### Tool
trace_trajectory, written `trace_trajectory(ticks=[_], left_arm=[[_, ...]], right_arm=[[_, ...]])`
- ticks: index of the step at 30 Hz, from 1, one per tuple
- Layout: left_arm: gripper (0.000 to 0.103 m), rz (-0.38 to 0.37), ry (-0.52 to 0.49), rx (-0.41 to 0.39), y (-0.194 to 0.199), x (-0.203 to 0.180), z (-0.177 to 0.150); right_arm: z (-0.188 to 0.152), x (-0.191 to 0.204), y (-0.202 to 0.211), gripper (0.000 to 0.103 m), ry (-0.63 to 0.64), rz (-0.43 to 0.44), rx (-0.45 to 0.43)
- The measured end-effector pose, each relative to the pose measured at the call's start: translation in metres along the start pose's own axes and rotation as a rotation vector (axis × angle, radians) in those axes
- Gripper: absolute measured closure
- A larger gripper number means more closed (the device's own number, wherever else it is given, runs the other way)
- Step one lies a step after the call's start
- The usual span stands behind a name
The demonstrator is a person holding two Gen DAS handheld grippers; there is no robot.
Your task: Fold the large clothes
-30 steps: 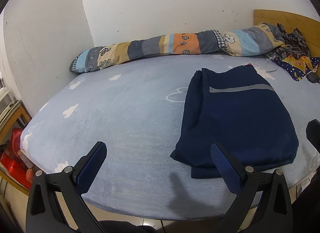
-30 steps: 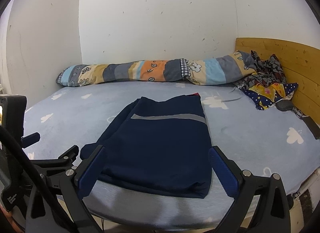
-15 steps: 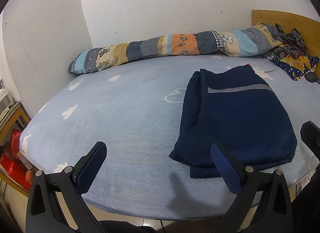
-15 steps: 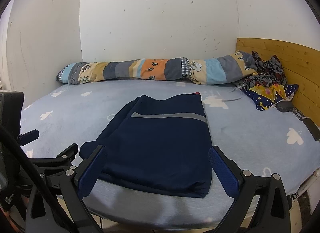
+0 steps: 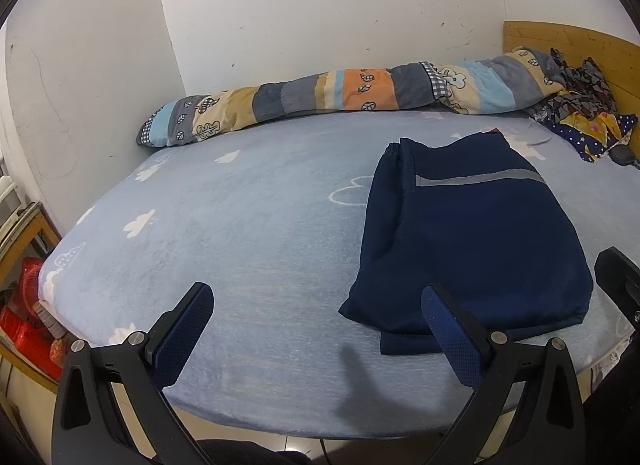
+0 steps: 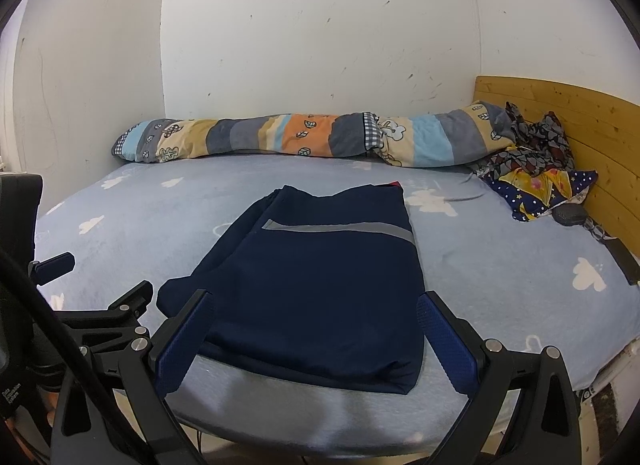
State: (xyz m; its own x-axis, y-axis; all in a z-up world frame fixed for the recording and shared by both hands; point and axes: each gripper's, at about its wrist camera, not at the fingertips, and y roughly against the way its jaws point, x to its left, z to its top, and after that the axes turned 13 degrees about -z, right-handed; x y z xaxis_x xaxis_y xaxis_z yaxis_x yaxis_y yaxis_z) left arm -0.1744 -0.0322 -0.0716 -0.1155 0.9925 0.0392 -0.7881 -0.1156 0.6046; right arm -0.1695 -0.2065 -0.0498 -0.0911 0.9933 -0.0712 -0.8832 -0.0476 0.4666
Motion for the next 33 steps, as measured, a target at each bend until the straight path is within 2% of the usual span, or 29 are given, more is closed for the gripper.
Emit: trace_trajectory(ticks=[33], left_arm=[[0.000, 0.008, -0.003, 0.006, -0.0004, -0.0032, -0.0020]], right_arm=[[0.0001, -0.0039, -0.0040, 0.001, 0.007, 0.009, 0.004]])
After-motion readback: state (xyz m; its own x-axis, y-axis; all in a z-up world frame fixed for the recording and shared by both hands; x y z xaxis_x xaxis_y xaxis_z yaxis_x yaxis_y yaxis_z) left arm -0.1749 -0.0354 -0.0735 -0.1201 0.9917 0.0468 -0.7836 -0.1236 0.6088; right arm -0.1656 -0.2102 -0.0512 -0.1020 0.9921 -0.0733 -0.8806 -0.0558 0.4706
